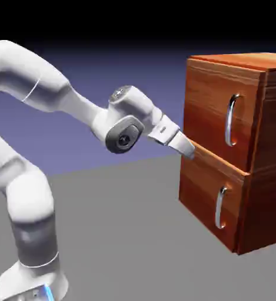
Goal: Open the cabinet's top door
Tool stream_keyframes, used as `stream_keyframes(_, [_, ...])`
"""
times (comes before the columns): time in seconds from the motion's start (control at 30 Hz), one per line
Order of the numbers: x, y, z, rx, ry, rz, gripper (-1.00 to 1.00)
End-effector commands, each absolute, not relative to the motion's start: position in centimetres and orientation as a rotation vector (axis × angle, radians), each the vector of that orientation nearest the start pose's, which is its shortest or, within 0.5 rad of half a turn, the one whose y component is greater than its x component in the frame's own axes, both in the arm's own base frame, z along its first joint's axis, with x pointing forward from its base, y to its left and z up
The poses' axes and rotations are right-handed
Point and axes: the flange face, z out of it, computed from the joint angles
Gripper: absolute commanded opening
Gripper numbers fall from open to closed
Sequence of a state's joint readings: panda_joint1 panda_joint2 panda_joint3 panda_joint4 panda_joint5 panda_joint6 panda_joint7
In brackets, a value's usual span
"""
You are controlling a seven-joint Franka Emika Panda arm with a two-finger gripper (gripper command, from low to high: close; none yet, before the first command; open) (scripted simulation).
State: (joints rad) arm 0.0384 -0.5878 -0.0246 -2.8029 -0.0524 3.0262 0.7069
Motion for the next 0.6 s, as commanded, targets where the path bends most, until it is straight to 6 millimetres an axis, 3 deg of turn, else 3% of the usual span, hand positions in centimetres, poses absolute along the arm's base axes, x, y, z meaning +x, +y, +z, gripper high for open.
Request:
stream_keyframes(0.0, [38.7, 1.2, 47.4, -2.560, 0.759, -1.106, 1.00])
stream_keyframes(0.3, [36.8, 3.2, 53.1, -2.750, -0.021, -1.379, 1.00])
stream_keyframes(0.57, [35.0, 3.1, 56.9, -2.777, -0.703, -1.616, 1.00])
